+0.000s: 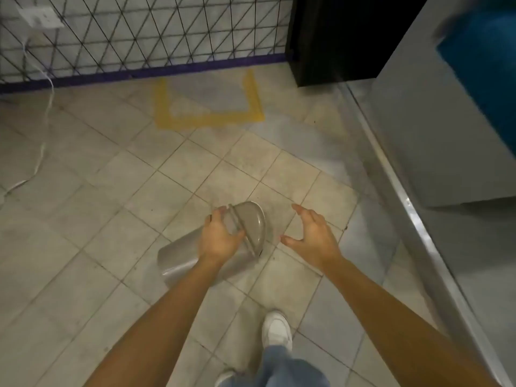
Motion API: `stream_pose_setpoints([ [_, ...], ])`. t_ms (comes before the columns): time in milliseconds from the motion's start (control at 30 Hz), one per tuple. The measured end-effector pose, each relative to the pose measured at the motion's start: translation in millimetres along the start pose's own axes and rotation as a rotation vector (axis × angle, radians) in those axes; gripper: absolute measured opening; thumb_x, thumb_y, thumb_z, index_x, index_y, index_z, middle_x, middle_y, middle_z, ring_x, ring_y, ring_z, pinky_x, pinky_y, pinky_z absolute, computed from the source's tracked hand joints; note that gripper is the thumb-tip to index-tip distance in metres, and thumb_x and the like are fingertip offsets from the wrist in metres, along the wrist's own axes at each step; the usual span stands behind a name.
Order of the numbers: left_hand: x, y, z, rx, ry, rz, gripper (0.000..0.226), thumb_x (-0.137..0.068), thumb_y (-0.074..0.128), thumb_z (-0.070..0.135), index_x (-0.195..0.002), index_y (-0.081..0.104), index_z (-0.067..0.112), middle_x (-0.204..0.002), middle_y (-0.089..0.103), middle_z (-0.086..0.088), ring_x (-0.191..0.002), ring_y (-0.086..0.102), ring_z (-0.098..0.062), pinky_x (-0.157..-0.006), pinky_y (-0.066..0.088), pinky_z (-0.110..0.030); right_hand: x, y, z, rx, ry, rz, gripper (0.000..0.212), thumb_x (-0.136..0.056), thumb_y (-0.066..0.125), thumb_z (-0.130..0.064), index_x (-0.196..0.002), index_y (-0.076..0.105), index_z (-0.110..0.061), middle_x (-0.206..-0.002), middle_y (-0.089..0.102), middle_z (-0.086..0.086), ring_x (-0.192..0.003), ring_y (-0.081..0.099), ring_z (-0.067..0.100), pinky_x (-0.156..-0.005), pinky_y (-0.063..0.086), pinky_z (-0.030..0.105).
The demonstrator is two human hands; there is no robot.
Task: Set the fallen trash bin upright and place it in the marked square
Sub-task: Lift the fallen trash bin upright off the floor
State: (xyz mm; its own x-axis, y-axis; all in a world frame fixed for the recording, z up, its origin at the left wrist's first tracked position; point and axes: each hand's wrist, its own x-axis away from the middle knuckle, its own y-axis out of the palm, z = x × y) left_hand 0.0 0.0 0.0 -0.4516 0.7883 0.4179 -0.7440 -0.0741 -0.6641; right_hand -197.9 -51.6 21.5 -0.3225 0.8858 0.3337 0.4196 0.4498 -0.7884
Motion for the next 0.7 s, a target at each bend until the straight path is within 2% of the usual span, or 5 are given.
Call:
stream_pose_setpoints([
  [67,-13,16,-13,0.06,-0.026,-0.012,0.073,-0.076,0.074,0.031,-0.137,0.037,0.017,-0.129,0.053,-0.012,-0.108,0.057,-0.029,-0.087,0.046,-0.034,-10,24,11,-0.014,-0.004,0.001,0.08,-0.077,0.066,-0.047,-0.143,0.029,-0.022,-0.139,0.045,0.005,-0.13,0.036,0.024,-0.106,0.033,0.038],
  [200,-56,64,-54,0.119,-0.072,-0.04,0.072,-0.075,0.075,0.028,-0.136,0.038,0.016,-0.12,0.059,-0.009,-0.096,0.056,-0.02,-0.075,0.041,-0.025,-44,91,46,-0.014,0.006,-0.041,0.075,-0.078,0.064,-0.05,-0.141,0.032,-0.024,-0.139,0.045,0.003,-0.13,0.037,0.022,-0.104,0.035,0.037],
  [333,-89,93,-71,0.147,-0.066,-0.012,0.073,-0.074,0.077,0.025,-0.135,0.039,0.014,-0.112,0.064,-0.006,-0.102,0.061,-0.023,-0.077,0.044,-0.026,-76,127,72,-0.077,0.022,-0.047,0.067,-0.08,0.065,-0.042,-0.138,0.04,-0.021,-0.135,0.048,0.006,-0.122,0.047,0.023,-0.101,0.041,0.036],
  [567,-122,116,-78,0.152,-0.075,0.038,0.056,-0.075,0.071,0.013,-0.124,0.044,0.007,-0.103,0.068,-0.013,-0.092,0.062,-0.024,-0.069,0.043,-0.025,-115,160,82,-0.154,0.056,-0.099,0.066,-0.081,0.066,-0.039,-0.138,0.041,-0.019,-0.134,0.051,0.006,-0.118,0.052,0.022,-0.099,0.044,0.035],
  [700,-127,123,-76,0.192,-0.109,0.048,0.051,-0.072,0.068,0.007,-0.117,0.045,0.006,-0.101,0.065,-0.016,-0.088,0.065,-0.031,-0.074,0.057,-0.039,-124,171,78,-0.125,0.05,-0.158,0.068,-0.084,0.063,-0.038,-0.142,0.035,-0.016,-0.139,0.047,0.008,-0.123,0.049,0.025,-0.103,0.04,0.035],
])
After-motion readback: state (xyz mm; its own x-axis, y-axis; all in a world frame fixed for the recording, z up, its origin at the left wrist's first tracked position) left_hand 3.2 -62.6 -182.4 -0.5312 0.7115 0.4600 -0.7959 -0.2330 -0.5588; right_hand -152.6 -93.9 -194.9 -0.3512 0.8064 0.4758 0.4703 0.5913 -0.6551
